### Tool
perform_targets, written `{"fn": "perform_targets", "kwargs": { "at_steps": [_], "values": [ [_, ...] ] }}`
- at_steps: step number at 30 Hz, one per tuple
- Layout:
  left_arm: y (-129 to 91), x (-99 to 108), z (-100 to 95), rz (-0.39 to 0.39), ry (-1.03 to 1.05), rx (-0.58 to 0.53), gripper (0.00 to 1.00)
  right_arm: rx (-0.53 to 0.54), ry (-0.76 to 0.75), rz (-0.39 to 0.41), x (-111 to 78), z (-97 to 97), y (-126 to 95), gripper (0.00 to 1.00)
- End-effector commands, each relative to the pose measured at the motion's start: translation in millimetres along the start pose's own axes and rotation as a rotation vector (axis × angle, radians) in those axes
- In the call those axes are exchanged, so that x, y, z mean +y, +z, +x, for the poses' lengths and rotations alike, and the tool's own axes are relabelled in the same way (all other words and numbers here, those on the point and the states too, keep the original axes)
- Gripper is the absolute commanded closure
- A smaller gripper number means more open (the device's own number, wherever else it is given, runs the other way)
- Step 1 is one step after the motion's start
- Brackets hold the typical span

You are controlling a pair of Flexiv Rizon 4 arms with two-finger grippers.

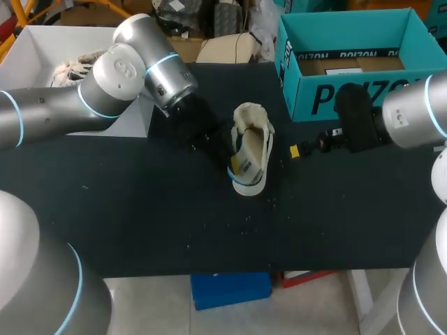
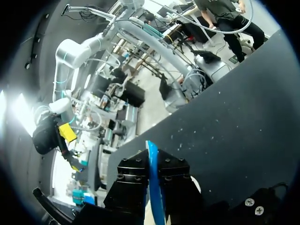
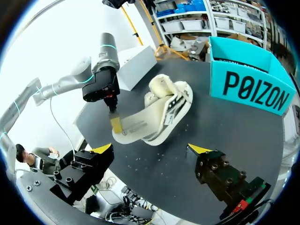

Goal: Take the shoe out of the shoebox, open the shoe tongue, remove and reinsert the insole, then place the shoe into the shoebox

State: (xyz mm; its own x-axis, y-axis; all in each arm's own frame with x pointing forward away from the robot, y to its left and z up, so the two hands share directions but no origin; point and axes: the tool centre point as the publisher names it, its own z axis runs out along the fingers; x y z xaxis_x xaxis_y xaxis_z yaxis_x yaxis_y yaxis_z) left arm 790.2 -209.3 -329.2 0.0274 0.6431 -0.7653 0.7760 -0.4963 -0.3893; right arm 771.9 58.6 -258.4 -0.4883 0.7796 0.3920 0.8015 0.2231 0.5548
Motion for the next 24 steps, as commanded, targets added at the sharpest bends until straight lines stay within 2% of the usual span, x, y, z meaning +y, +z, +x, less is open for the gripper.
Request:
{"fn": "perform_targets", "kwargs": {
  "at_steps": [1, 24],
  "values": [
    [2, 0, -1.2, -0.033, -0.005, 0.007, 1.0, -0.002, 0.001, 0.002, 0.7, 0.6, 0, 0.0],
    [0, 49, 10.8, -0.099, -0.073, -0.012, 1.0, -0.002, 0.001, 0.002, 0.7, 0.6, 0, 0.0]
  ]
}}
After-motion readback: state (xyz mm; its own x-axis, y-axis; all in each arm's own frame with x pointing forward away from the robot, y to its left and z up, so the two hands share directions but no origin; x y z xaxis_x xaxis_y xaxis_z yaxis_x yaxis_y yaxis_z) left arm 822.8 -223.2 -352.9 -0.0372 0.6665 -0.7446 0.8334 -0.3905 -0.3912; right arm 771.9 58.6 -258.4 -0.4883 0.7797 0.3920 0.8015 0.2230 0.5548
